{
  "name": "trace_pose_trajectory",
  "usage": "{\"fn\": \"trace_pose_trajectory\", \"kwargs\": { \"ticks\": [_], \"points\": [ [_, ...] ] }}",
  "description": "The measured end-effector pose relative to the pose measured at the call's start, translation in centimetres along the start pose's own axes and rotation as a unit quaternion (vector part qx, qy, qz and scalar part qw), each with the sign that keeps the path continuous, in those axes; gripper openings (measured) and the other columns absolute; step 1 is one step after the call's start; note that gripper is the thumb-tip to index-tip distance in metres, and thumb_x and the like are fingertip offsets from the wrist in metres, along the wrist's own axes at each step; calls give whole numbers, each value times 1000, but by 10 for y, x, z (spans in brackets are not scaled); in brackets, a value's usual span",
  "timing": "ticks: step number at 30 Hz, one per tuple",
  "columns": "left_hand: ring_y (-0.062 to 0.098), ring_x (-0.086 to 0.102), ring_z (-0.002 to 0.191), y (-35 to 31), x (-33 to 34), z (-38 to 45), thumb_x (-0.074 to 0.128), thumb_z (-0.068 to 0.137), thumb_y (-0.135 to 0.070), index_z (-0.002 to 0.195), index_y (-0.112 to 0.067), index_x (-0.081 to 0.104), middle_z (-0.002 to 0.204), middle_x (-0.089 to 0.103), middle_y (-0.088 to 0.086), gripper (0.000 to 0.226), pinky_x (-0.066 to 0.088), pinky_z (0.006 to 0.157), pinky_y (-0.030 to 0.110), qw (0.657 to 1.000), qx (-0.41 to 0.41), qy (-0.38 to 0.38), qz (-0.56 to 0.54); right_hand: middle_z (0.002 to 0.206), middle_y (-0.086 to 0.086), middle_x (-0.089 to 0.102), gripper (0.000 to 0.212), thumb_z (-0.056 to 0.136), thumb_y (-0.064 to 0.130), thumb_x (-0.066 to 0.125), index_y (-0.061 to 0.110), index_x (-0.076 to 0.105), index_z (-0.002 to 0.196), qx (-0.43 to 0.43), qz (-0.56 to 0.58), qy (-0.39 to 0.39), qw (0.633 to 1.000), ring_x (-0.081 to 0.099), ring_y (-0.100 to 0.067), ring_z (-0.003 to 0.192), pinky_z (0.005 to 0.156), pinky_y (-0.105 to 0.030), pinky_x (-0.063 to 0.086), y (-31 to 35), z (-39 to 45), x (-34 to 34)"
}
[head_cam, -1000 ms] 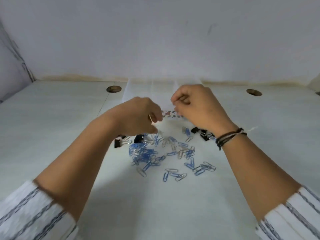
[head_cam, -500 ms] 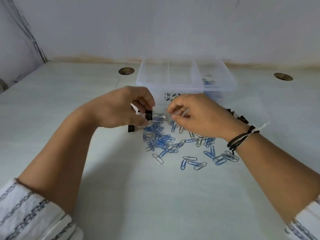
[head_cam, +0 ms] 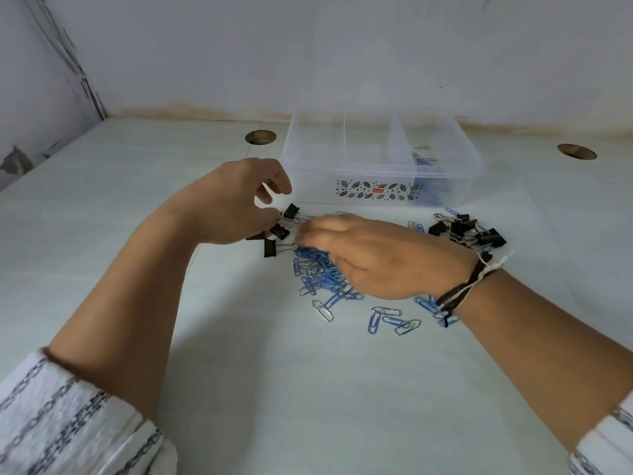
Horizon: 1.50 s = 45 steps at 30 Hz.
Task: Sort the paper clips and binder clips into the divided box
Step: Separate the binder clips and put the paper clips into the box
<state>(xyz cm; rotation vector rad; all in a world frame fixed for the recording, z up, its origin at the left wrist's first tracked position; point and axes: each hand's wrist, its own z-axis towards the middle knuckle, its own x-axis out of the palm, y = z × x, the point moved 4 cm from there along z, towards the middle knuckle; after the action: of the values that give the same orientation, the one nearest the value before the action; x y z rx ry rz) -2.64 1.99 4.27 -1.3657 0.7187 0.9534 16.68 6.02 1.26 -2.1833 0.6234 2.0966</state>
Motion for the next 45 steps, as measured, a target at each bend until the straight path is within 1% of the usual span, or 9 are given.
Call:
{"fn": "trace_pose_trajectory", "kwargs": {
  "ticks": [3,8,10,15,21,26,33,41,45],
  "points": [
    [-17,58,70,-12,3,-1,60,88,-7,105,-27,65,93,60,-19,27,42,61,13,1000,5,-27,-12,151,6,45,62,92,-5,38,19,48,148,-1,8,29,1000,45,-13,134,113,-30,35,-1,-7,-5],
    [4,63,73,-42,18,-7,69,85,-14,100,-25,68,89,69,-11,18,51,66,22,994,89,31,-47,126,7,61,45,93,3,44,21,64,129,81,-15,-34,996,57,-8,108,95,-24,47,-24,-31,-38],
    [3,63,79,-50,30,-10,77,82,-33,109,-30,67,93,67,-14,28,54,71,23,991,96,90,-25,124,4,59,37,96,22,52,21,61,132,140,-58,-40,988,58,-13,105,91,-30,49,-42,-39,-46],
    [4,61,88,-64,52,-12,78,77,-55,127,-31,65,106,61,-14,57,55,82,31,981,108,151,58,117,11,57,90,71,85,56,24,56,138,226,-40,71,971,55,-11,103,95,-36,51,-50,-49,-41],
    [9,63,89,-70,59,-7,77,86,-37,128,-28,67,111,62,-6,44,55,84,33,986,124,102,44,99,3,62,57,80,61,72,20,66,120,145,-40,2,989,61,-13,86,76,-35,53,-42,-34,-32],
    [8,65,86,-66,57,-3,79,84,-30,117,-25,75,102,69,-7,34,56,82,31,992,93,81,36,103,1,59,54,82,59,72,22,66,122,114,-27,-11,993,59,-17,93,81,-37,51,-39,-26,-25],
    [-1,67,77,-65,56,-3,77,84,-19,104,-26,80,87,75,-14,22,51,70,12,998,52,46,9,87,15,67,20,84,16,71,25,73,102,146,41,-50,987,60,3,74,71,-22,52,-43,-27,-28],
    [-7,62,56,-66,46,5,83,81,-17,91,-22,82,70,74,-13,11,42,54,2,991,11,9,-135,69,9,73,9,85,15,76,25,75,87,212,148,-109,960,64,3,55,51,-13,46,-62,-47,-56],
    [-2,61,53,-83,29,19,84,81,-19,87,-21,82,66,75,-6,7,45,51,7,969,10,-33,-245,80,-1,77,7,83,15,79,19,78,88,233,238,-215,918,74,-9,67,70,-22,58,-79,-66,-85]
  ]
}}
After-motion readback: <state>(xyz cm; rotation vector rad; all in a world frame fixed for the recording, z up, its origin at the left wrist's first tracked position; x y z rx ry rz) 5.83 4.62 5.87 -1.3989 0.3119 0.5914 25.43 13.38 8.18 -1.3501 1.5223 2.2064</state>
